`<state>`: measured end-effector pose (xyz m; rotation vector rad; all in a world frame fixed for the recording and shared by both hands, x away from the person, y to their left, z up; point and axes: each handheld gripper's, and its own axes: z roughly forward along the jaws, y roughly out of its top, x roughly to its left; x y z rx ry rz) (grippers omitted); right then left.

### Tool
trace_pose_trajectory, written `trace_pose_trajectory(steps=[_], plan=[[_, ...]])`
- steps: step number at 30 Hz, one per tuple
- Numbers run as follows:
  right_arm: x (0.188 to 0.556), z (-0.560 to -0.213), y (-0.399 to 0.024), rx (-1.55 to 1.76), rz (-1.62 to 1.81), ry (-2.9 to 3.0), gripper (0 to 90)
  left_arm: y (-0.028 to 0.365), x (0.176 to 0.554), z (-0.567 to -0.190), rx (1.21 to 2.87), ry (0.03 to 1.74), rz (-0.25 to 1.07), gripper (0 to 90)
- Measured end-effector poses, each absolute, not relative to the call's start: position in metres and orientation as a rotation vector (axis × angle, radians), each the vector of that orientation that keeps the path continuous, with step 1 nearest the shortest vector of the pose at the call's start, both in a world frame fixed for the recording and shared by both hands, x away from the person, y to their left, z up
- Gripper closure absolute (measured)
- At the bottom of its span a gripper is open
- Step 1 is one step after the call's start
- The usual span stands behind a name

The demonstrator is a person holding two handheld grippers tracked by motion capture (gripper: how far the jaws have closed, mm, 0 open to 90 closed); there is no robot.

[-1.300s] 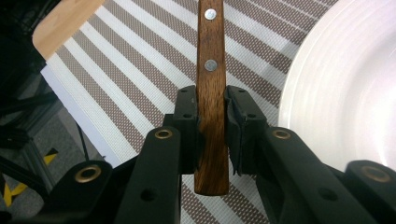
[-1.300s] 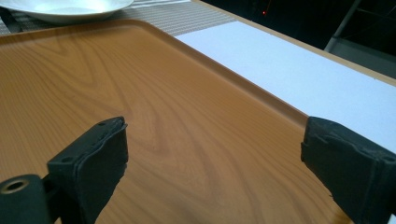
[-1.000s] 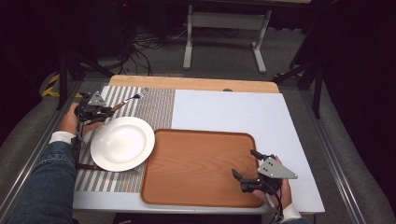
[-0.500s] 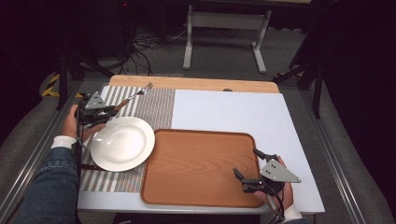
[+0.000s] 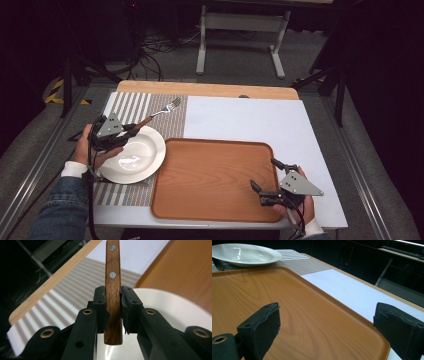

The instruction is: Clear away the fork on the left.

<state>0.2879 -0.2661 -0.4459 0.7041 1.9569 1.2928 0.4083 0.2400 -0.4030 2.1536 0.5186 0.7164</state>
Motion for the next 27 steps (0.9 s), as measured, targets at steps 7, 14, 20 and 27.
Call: trace_pose_trajectory(steps=[7,14,20,27], plan=[[0.288,-0.447,-0.264,0.694,1.276,1.967,8.0,0.220,0.386,-0.403,2.157,0.431,0.697,75.8],[0.287,-0.448,-0.263,0.690,1.259,1.970,7.8,0.198,0.360,-0.410,2.169,0.348,0.651,75.8],[0.288,-0.449,-0.260,0.677,1.238,1.982,7.8,0.176,0.341,-0.415,2.237,0.241,0.607,75.8],[0.288,-0.449,-0.261,0.684,1.237,1.978,7.9,0.160,0.332,-0.431,2.313,0.209,0.542,75.8]])
